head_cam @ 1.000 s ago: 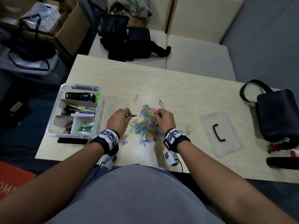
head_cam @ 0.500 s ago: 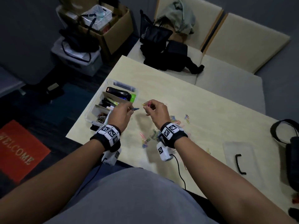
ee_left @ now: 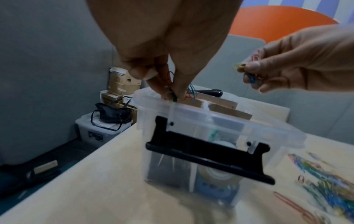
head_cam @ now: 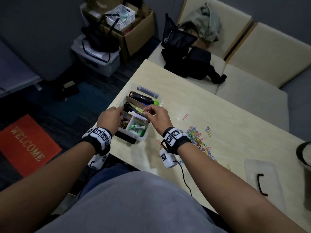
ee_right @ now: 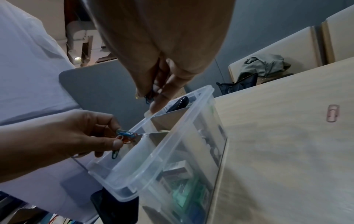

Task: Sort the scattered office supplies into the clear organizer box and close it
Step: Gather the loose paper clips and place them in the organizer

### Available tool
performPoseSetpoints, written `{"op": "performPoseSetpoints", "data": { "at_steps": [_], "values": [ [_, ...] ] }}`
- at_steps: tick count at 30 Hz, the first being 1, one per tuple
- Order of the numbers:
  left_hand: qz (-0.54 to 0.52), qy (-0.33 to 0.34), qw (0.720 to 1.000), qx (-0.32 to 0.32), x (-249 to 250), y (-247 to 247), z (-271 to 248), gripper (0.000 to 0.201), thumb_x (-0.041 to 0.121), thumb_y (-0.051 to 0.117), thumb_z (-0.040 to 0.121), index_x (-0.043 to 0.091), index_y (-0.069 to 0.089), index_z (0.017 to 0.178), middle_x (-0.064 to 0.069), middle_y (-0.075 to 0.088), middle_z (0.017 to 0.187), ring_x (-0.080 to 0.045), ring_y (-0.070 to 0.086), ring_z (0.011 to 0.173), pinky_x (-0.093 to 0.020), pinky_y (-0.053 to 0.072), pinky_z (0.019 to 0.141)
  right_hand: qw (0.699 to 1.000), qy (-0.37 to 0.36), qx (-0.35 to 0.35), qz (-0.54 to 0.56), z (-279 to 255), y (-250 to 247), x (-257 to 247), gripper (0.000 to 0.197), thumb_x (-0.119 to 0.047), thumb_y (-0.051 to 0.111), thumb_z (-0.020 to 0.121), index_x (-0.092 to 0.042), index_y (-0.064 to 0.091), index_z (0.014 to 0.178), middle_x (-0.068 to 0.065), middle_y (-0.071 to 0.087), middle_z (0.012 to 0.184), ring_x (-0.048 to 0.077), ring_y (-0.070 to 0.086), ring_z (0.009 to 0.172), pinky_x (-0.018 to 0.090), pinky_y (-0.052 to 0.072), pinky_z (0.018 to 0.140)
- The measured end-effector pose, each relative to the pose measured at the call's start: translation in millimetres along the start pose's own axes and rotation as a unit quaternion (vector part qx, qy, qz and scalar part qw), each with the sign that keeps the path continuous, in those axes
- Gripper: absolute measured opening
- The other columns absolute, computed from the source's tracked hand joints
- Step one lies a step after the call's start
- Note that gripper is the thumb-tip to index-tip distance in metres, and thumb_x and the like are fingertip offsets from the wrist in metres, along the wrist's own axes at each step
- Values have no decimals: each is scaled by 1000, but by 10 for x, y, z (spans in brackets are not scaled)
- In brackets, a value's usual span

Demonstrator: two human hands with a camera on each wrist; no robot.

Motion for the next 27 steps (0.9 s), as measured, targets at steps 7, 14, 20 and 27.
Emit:
{"op": "performPoseSetpoints", "data": {
  "at_steps": [7, 14, 20, 27],
  "values": [
    [100, 70, 991, -58, 121, -16, 68, 9, 16, 63, 86, 15, 62, 95, -11, 69, 84, -35, 64, 82, -36, 43, 66, 998, -1, -27, -57, 78, 213, -131, 5, -13, 67, 91, -11, 70, 94, 1, 68, 78, 6, 60, 61, 15, 48, 57],
    [0, 46, 997, -69, 43, -91, 183, 12, 12, 58, 89, 17, 61, 99, -11, 63, 95, -35, 61, 86, -37, 48, 67, 996, 12, -40, -76, 161, 395, -179, 6, -17, 68, 91, -16, 70, 96, -1, 70, 82, 11, 66, 69, 28, 56, 67],
    [-5, 27, 1000, 1, -94, -186, 368, 34, -1, 60, 86, 9, 56, 118, -17, 51, 113, -37, 56, 92, -45, 47, 74, 991, -5, -52, -123, 229, 543, -306, 7, -16, 68, 91, -14, 71, 97, 1, 71, 85, 10, 60, 71, 12, 39, 58],
    [-28, 11, 999, -25, -164, -125, 467, 31, 5, 55, 91, 10, 53, 123, -17, 57, 115, -39, 59, 95, -45, 47, 76, 960, -21, -111, -255, 284, 836, -361, 7, -7, 63, 90, -4, 69, 94, 16, 70, 97, 33, 62, 101, 37, 47, 76]
  ]
}}
Point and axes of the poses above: each hand's wrist, its own z-axis towards the middle knuckle, its own y-axis out of the palm, x = y × z, the point moved 5 cm from there along z, towards the middle knuckle
